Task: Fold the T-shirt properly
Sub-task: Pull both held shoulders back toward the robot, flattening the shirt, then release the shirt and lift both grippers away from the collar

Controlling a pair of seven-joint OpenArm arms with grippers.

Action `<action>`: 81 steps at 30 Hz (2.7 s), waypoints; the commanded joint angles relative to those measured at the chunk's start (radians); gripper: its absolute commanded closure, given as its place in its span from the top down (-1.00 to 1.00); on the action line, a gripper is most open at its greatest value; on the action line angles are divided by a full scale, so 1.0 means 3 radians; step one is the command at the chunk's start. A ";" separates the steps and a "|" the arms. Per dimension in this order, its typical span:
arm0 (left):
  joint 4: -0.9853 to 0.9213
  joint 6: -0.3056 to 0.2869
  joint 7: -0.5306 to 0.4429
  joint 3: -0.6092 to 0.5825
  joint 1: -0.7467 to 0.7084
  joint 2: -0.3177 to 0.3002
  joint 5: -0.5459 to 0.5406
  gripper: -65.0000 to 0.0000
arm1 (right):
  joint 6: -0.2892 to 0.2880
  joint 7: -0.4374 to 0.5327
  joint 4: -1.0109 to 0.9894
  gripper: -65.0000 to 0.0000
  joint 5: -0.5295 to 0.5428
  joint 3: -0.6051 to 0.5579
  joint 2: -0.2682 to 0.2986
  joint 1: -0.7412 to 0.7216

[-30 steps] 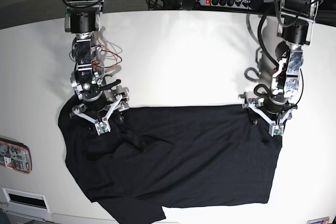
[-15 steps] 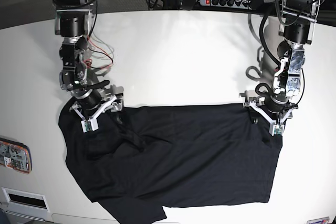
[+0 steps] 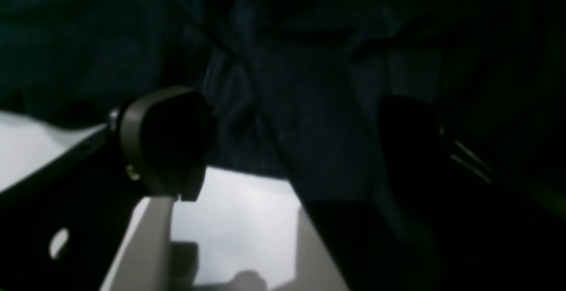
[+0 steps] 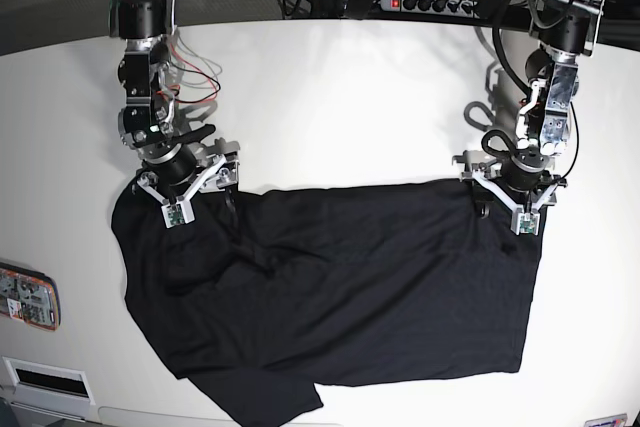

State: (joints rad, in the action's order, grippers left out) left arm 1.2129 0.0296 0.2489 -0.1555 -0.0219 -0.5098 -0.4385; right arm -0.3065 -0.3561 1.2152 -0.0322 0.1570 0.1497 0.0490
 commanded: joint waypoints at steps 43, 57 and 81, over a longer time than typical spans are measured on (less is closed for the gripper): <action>0.1105 -0.0055 0.0907 0.0613 -0.2390 0.0132 0.0140 0.29 | -0.0075 -0.0979 0.1614 0.90 -0.0182 0.0538 0.0046 0.2345; 0.1202 -0.0055 0.0912 0.0720 -0.2748 0.0152 0.0134 0.29 | -0.0070 -0.0989 0.1910 0.90 -0.0222 0.0533 0.0030 0.2667; 0.2000 -0.0050 0.0942 0.1073 -0.2804 0.0290 0.0160 0.29 | -0.0070 -0.0989 0.2161 0.90 -0.0355 0.0303 -0.0041 0.2176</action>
State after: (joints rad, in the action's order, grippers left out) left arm 1.8240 0.0162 0.4042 0.1741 -0.8276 -0.4255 -0.4080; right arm -0.3214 -0.5953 1.8622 -0.0975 0.2478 0.1303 0.6930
